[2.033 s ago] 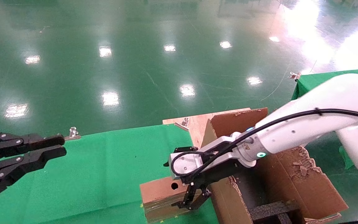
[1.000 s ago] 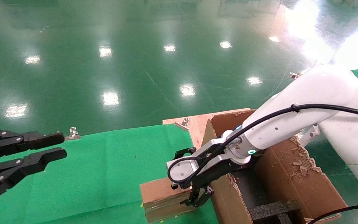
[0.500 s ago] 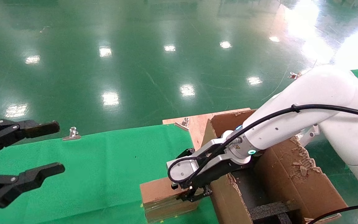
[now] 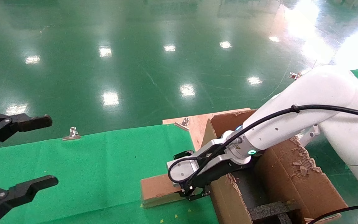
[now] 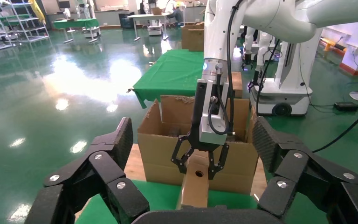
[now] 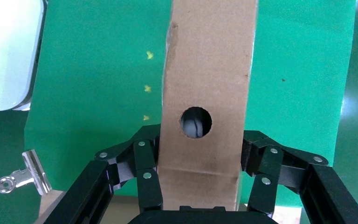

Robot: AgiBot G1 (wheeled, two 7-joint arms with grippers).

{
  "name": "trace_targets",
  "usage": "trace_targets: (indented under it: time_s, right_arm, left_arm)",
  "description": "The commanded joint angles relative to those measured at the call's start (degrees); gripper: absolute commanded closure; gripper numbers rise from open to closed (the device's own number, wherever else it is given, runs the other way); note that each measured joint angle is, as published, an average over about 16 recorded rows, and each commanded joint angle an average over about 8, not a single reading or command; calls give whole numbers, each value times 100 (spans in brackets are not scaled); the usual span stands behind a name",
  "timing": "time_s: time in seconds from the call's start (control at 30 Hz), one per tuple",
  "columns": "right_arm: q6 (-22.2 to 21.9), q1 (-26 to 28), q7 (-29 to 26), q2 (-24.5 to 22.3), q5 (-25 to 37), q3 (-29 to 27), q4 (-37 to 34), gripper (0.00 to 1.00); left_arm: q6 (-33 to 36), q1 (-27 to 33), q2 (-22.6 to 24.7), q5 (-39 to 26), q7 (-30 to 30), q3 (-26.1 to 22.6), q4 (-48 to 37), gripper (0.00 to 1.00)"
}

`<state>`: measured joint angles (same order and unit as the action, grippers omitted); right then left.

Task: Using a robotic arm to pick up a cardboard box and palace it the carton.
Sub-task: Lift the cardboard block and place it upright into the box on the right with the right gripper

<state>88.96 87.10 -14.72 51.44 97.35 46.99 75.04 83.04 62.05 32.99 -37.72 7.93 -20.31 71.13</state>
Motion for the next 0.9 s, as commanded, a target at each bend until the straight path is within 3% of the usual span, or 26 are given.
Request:
trace_targets:
  time_s: [0.03,0.2,0.4,0.7,0.9]
  right_arm:
    - [-8,-24,-9,3,14,3,11,100]
    - [93,299,249,-6,-183,13,-145,100]
    - [218,1093,739,-58,-739,206,-624,100]
    - [254,2602,1498,-264,-1734,982,-1472,100]
    - [263,3257,1763,-334,-2270,1644,-1775,100]
  left_arm:
    - [0,0,0,0,0,0,0,0]
    - [0,0,0,0,0,0,0,0]
    - [0,0,0,0,0,0,0,0]
    - [0,0,0,0,0,0,0,0]
    - [0,0,0,0,0,0,0,0]
